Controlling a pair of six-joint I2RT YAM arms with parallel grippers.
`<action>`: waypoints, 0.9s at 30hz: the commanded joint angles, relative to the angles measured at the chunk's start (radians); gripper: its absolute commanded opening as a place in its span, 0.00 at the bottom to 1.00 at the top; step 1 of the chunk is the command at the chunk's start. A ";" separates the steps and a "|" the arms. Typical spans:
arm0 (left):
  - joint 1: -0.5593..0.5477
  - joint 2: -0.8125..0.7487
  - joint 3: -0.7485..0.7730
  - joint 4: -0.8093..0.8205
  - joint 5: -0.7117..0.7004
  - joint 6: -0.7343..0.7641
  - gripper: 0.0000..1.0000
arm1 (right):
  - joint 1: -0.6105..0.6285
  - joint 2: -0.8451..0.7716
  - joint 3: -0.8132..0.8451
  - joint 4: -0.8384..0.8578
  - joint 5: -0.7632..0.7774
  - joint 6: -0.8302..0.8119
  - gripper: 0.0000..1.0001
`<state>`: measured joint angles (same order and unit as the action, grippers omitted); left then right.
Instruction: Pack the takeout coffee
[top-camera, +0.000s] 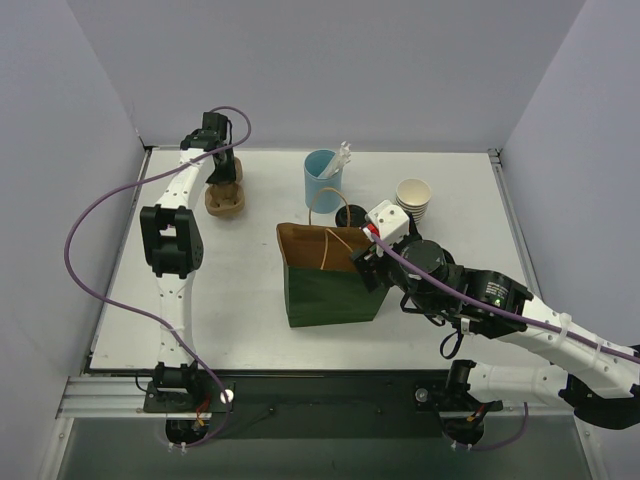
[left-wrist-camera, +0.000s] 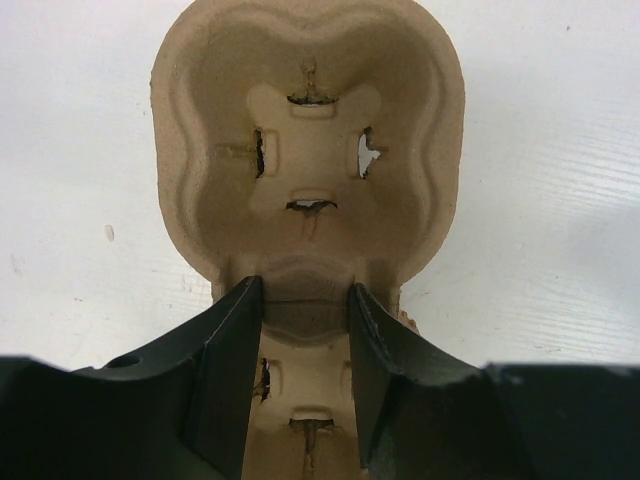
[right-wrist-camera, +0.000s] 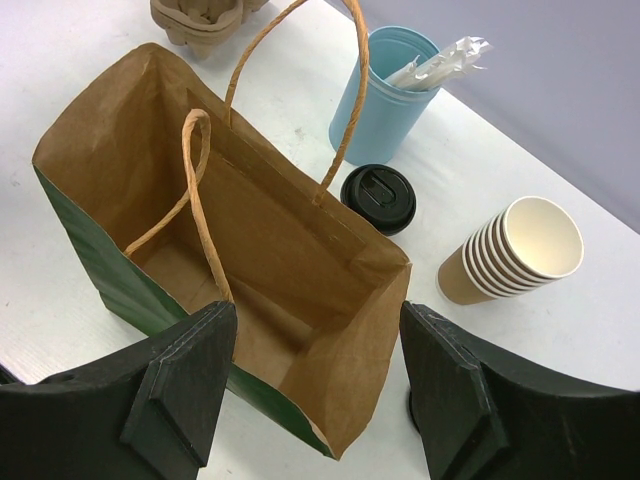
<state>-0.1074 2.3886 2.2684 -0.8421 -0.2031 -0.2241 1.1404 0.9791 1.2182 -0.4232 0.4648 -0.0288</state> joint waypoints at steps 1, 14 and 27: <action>0.011 0.000 0.006 0.012 0.008 0.011 0.25 | 0.002 0.000 0.009 0.012 0.026 -0.014 0.66; 0.011 0.000 0.006 0.001 0.007 0.025 0.51 | 0.004 0.004 0.010 0.012 0.020 -0.016 0.66; 0.003 0.007 -0.029 0.024 0.001 -0.023 0.59 | 0.002 0.007 0.006 0.012 0.023 -0.019 0.67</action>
<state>-0.1055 2.3890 2.2547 -0.8402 -0.2012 -0.2287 1.1404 0.9821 1.2182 -0.4236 0.4644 -0.0319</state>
